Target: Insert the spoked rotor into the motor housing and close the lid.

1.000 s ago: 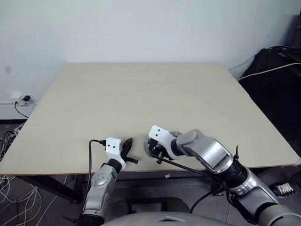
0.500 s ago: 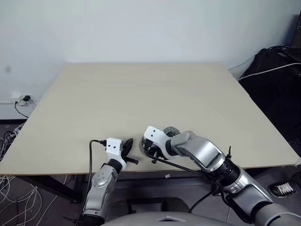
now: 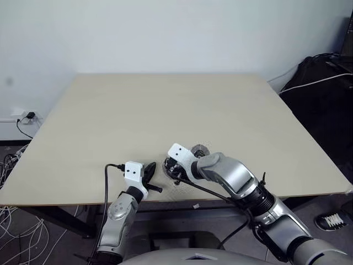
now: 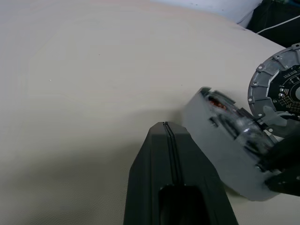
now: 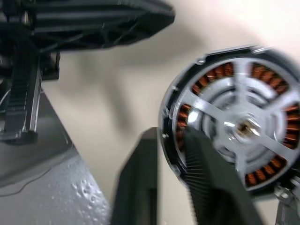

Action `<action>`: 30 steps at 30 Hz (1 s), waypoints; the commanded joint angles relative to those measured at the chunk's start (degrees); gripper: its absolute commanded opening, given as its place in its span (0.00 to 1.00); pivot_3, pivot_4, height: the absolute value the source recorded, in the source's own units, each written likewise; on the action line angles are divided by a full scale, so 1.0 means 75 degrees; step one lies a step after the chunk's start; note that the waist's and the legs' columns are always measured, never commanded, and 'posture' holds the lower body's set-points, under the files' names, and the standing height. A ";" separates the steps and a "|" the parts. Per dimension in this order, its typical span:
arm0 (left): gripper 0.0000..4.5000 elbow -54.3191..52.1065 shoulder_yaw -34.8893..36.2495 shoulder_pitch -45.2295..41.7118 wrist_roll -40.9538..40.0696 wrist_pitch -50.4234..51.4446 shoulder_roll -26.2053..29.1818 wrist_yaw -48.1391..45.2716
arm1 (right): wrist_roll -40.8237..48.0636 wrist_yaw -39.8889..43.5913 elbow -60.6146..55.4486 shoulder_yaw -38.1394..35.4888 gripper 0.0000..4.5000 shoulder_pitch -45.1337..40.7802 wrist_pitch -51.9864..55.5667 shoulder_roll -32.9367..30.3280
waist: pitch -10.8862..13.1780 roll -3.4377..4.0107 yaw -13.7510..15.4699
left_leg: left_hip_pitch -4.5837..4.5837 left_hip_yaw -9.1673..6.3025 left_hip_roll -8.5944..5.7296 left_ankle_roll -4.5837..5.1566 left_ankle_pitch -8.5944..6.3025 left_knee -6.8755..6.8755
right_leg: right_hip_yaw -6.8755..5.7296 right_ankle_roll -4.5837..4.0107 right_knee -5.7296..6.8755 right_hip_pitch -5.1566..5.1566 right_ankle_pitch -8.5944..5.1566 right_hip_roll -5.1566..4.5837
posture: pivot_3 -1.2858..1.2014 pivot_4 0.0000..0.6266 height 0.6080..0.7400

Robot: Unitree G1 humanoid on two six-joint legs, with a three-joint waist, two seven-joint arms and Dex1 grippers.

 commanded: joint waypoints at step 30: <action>0.00 -0.0146 0.0037 -0.0142 -0.0092 -0.0011 0.0004 -0.0055 | 0.2361 0.0614 -0.1844 -0.2501 0.21 0.0175 -0.1462 0.0775 | 0.0000 0.0000 0.0008 | 0.0001 -0.0002 0.0001 0.0004 -0.0002 0.0000 | -0.0001 0.0034 -0.0002 0.0003 0.0020 0.0000 | 0.52 0.00 1.00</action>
